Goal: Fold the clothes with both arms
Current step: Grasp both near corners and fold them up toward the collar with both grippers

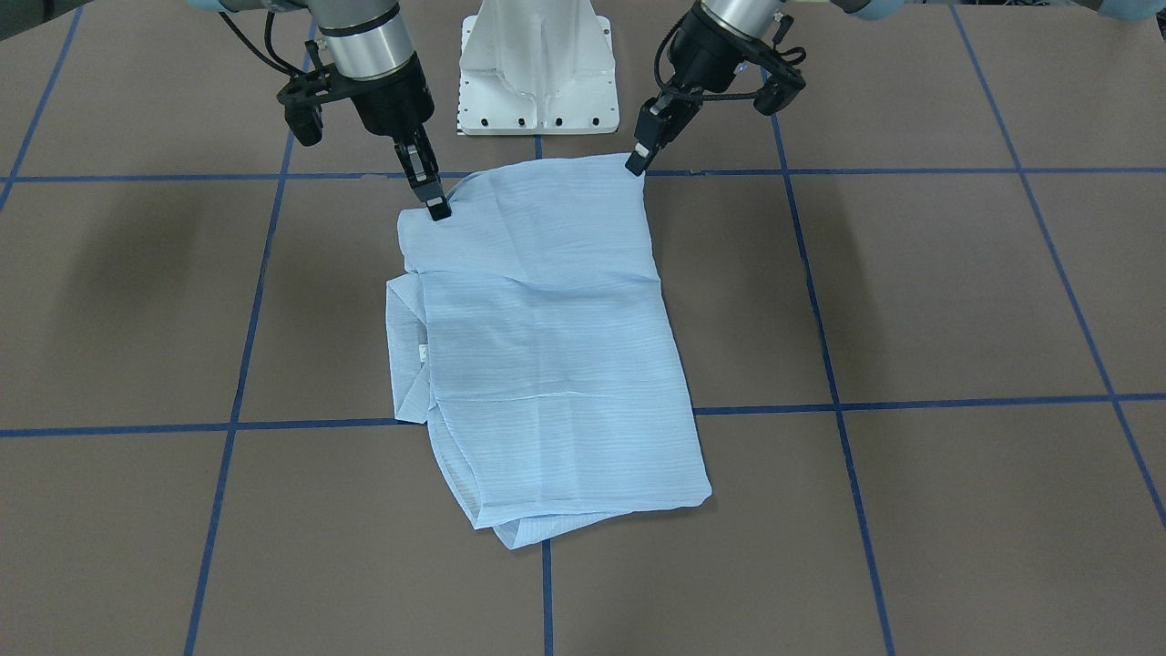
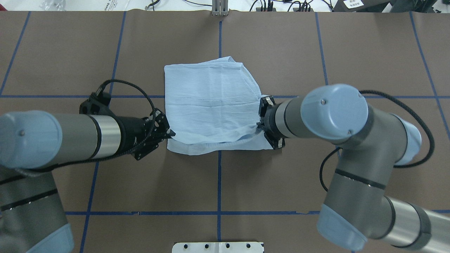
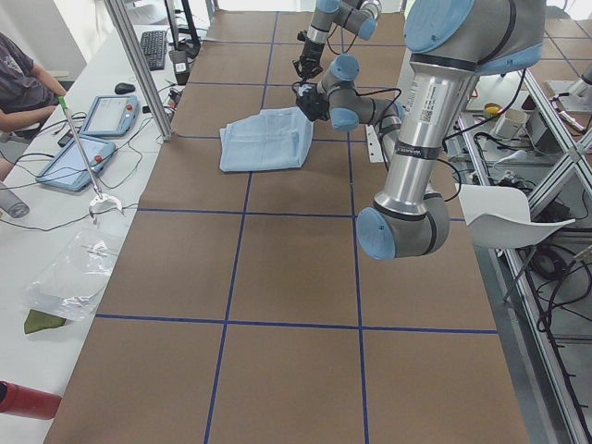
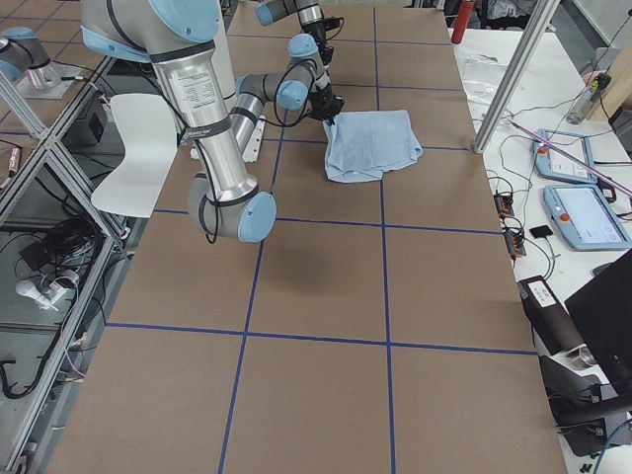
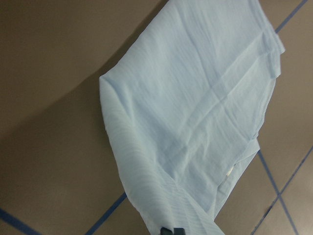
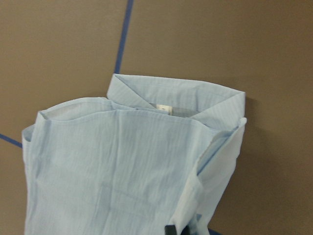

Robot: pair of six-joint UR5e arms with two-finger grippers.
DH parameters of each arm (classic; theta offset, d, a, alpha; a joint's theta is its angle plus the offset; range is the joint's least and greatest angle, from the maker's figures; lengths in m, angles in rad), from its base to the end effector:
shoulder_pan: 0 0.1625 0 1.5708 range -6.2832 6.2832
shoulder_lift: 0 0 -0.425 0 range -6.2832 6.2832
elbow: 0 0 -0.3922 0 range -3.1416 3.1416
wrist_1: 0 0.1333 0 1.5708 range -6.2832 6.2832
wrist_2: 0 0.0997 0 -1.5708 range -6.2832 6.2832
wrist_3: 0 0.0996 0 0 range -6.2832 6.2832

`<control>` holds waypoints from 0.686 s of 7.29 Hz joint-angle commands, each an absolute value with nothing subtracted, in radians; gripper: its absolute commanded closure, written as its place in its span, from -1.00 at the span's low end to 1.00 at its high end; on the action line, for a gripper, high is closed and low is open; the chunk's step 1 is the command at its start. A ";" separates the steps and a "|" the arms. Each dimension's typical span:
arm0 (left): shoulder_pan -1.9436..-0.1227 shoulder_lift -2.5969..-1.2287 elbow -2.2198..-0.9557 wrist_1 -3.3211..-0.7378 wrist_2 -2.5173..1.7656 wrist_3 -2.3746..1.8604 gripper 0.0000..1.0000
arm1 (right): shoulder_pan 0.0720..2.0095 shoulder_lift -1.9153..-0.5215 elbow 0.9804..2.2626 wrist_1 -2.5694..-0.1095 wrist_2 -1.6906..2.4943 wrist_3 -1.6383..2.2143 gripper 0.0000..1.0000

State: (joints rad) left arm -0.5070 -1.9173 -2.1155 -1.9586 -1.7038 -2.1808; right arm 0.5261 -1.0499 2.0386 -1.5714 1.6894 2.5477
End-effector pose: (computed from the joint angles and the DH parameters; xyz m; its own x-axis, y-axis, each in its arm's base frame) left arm 0.3911 -0.3546 0.1901 -0.0060 -0.6462 -0.7632 0.4475 0.6807 -0.5799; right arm -0.4272 -0.3886 0.1747 -0.0761 0.9074 0.4133 -0.6256 0.2793 -0.7284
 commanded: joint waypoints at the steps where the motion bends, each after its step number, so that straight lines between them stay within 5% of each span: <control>1: -0.624 -1.980 -1.960 -1.965 -1.741 -2.068 1.00 | 0.642 -0.898 1.862 -1.578 1.720 2.472 1.00; 5: -0.747 -2.107 -1.648 -2.107 -1.740 -1.977 1.00 | 0.710 -0.646 1.411 -1.495 1.741 2.309 1.00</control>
